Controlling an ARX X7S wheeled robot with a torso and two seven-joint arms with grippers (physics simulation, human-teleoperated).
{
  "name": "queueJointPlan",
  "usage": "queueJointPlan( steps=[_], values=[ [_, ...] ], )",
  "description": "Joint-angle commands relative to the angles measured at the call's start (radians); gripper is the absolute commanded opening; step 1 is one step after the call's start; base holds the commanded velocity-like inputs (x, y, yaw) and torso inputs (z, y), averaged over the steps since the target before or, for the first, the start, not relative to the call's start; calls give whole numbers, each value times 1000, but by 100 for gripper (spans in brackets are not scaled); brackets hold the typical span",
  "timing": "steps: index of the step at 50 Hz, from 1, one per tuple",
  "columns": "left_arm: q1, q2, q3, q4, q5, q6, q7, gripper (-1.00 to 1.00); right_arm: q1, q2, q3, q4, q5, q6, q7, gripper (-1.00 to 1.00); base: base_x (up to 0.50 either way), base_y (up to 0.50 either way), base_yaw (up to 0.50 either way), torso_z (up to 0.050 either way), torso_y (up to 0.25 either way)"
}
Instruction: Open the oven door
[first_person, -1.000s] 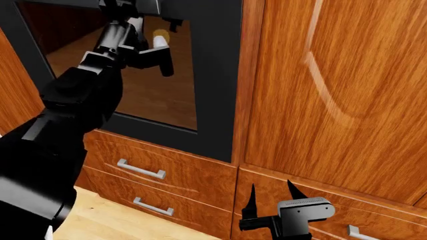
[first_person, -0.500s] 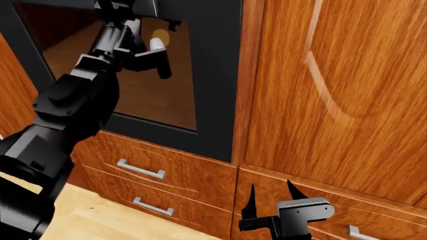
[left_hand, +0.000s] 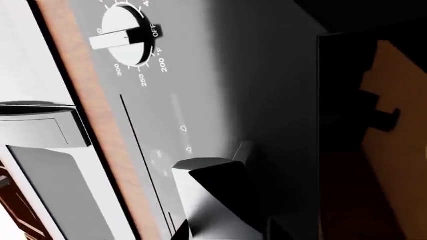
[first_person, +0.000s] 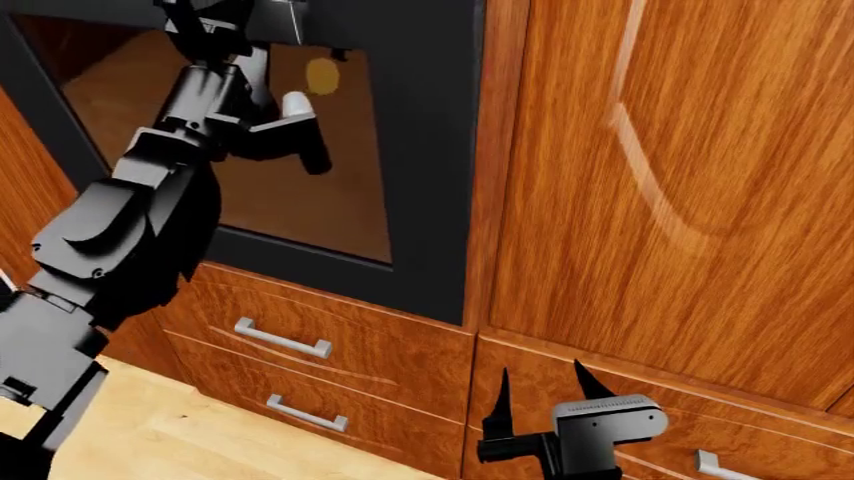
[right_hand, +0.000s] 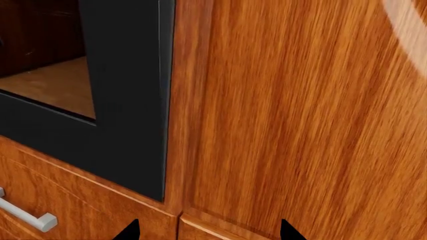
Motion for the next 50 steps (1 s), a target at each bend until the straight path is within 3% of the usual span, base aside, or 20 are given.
queueJointPlan(
  steps=[1,50],
  values=[
    [-12,-43,-39,183,47,-38,-57,-100,3,1,-5,6,2,-1,3,100,0,0,0,0,10],
    [146,-253,-121,597,68,-159,-28,-100,6,8,-21,2,1,2,19,100,0,-2,-2,1,6]
  ],
)
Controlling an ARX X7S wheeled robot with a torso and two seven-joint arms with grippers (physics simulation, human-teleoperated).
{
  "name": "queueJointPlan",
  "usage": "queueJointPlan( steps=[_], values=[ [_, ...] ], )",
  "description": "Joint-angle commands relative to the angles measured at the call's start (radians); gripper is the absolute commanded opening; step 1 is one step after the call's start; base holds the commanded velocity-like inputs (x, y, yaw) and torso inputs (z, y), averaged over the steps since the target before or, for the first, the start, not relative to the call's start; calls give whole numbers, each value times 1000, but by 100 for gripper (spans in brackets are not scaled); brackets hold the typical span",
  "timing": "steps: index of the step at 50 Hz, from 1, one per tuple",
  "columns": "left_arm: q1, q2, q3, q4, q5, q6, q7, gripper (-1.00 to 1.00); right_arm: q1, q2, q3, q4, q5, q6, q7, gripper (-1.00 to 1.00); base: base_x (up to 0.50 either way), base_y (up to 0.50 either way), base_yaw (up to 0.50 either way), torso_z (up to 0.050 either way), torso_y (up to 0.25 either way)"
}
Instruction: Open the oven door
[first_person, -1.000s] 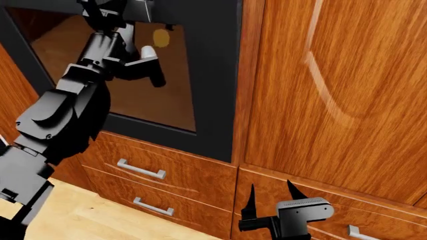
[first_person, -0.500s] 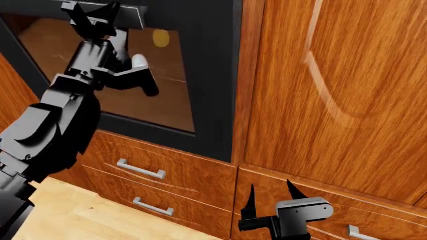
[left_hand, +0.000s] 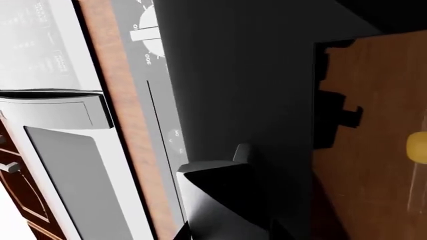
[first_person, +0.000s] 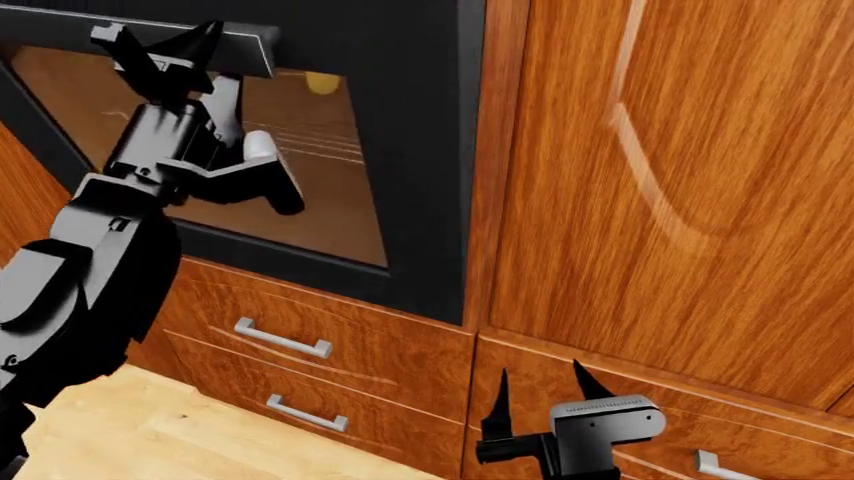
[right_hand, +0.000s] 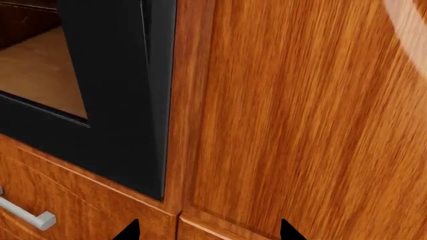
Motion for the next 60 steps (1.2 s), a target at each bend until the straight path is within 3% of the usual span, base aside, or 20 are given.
queueJointPlan(
  steps=[1,60],
  values=[
    [-29,-32,-61,157,105,-21,-99,-100,1,2,-5,2,1,0,4,100,1,-3,0,0,12],
    [252,-258,-173,499,86,-151,-192,-100,9,10,-20,6,9,-4,14,100,-1,-1,-1,2,6]
  ],
)
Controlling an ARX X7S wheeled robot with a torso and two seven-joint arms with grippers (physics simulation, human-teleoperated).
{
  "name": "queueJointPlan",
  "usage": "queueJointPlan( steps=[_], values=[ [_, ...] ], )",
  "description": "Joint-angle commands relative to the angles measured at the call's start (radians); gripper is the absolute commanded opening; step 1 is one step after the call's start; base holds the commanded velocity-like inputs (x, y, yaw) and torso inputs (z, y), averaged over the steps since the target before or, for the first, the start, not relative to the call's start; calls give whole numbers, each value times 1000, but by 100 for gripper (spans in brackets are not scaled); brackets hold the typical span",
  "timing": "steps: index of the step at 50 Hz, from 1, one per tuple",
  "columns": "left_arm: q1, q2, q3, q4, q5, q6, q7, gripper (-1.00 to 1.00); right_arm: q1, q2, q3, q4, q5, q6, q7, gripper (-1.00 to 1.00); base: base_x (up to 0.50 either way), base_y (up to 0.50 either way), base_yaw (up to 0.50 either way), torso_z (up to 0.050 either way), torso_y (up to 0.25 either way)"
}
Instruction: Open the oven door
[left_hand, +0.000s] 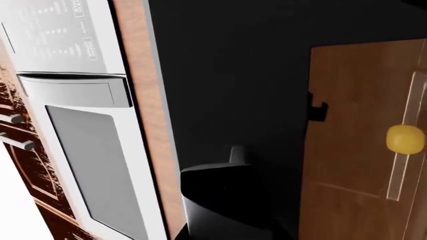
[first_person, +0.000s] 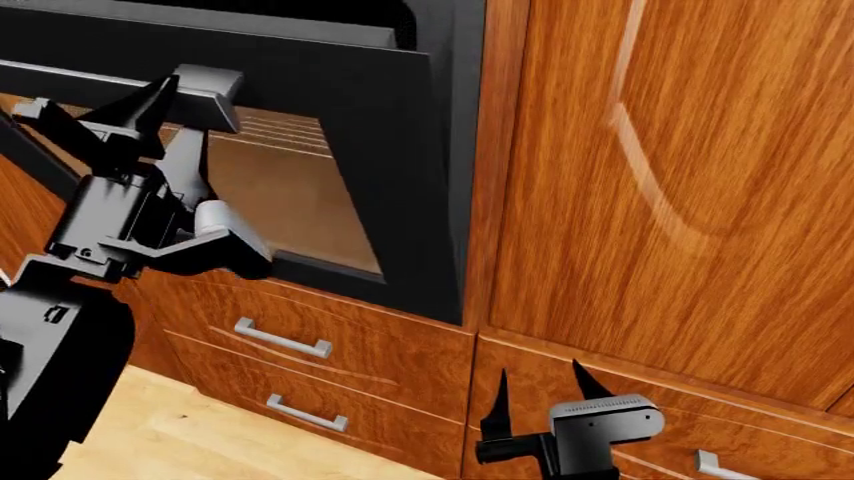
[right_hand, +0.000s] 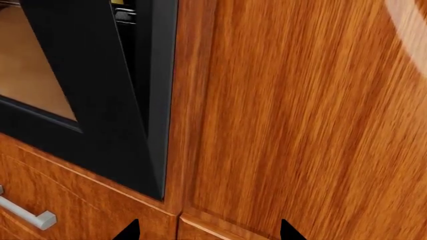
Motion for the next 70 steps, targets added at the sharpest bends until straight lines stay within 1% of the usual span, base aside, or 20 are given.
queueJointPlan(
  steps=[1,18,28,44,70],
  values=[
    [3,-51,-79,138,138,-32,-138,-100,2,1,-4,4,1,-1,3,100,0,0,-4,0,0],
    [95,-110,-123,234,121,-76,-193,-100,2,4,-10,3,-5,-4,11,100,-1,-1,0,2,6],
    [190,-144,-141,273,113,-114,-259,-100,1,6,-13,0,-4,-3,15,100,-1,-1,0,1,6],
    [306,-200,-175,344,94,-165,-331,-100,1,9,-16,-4,-2,-1,19,100,-1,0,0,1,5],
    [441,-246,-186,382,108,-208,-434,-100,5,11,-18,-1,6,-3,23,100,-2,-1,1,1,5]
  ],
)
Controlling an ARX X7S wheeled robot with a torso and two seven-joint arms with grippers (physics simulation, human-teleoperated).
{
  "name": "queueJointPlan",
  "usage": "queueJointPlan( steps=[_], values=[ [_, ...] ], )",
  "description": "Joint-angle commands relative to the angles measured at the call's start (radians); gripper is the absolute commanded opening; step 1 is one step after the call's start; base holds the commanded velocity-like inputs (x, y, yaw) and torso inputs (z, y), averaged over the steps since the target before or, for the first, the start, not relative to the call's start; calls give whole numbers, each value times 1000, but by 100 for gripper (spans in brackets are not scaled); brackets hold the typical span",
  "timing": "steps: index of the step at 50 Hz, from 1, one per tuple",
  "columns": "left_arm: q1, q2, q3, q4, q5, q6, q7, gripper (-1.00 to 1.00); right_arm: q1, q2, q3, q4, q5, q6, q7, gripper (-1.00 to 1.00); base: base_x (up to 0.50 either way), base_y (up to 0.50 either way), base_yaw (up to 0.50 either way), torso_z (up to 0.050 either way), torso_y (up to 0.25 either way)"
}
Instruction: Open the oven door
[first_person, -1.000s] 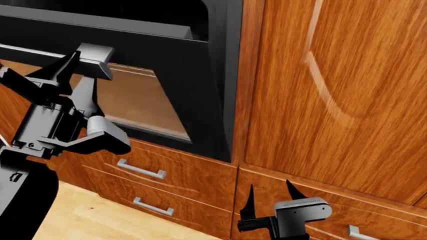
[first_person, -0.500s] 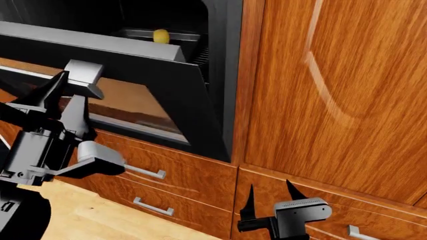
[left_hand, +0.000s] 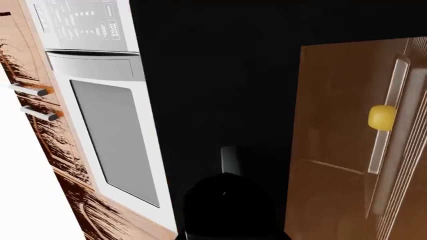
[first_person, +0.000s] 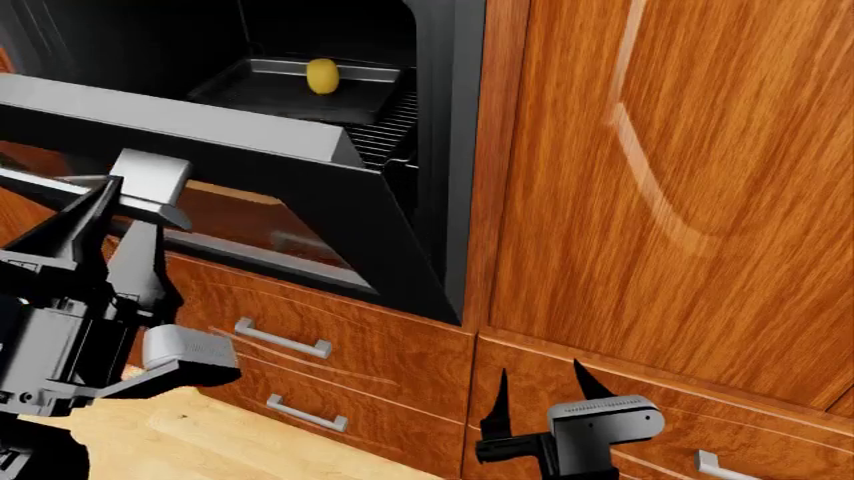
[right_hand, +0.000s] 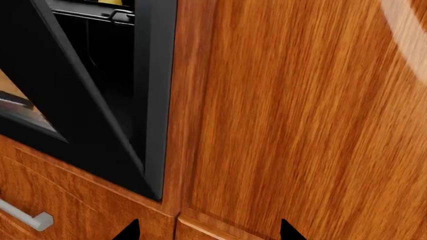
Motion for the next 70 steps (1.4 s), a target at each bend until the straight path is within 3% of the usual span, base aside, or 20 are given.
queueJointPlan(
  steps=[1,12,70],
  values=[
    [-2,-36,-69,63,162,-49,-147,-100,2,1,-3,4,3,-3,2,100,0,0,2,0,0],
    [103,-62,-71,77,155,-71,-241,-100,1,3,-6,4,2,-5,6,100,-2,-1,1,2,5],
    [375,-112,-72,73,172,-172,-477,-100,6,9,-18,8,4,-10,18,100,-2,-1,2,1,4]
  ],
)
